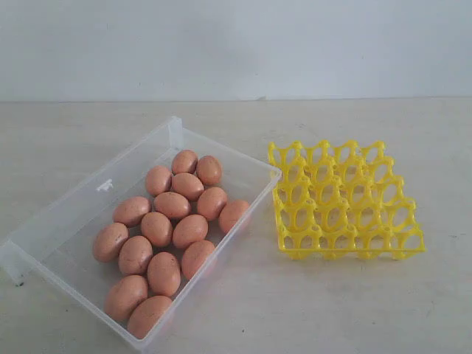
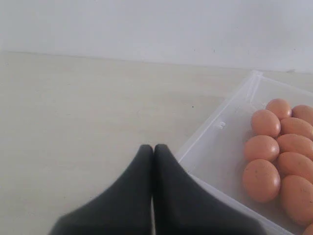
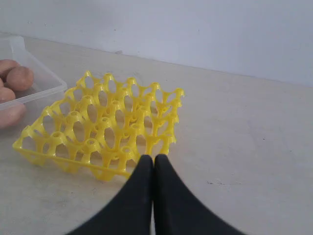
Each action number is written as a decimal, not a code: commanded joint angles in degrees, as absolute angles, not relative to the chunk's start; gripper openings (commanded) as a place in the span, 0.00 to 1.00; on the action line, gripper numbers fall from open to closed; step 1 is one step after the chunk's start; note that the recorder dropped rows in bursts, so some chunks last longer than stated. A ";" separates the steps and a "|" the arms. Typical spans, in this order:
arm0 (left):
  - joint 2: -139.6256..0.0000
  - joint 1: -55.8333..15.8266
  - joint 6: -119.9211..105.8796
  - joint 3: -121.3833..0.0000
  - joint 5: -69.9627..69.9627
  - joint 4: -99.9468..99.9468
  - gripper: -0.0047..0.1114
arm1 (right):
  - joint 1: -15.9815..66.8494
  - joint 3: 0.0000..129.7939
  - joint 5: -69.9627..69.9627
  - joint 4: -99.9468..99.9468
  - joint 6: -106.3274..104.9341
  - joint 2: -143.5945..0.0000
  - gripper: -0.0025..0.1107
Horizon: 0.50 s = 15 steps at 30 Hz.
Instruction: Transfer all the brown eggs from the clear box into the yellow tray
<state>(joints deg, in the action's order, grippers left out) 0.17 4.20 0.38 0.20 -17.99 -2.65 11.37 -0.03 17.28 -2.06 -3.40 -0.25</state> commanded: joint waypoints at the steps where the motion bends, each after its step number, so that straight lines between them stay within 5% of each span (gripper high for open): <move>1: 0.00 3.92 0.46 0.00 -17.55 -3.12 0.00 | 11.29 0.00 16.54 -1.94 -3.51 0.00 0.02; 15: 0.00 3.92 0.46 0.00 -17.55 -3.12 0.00 | 11.29 0.00 -5.79 15.81 17.85 0.00 0.02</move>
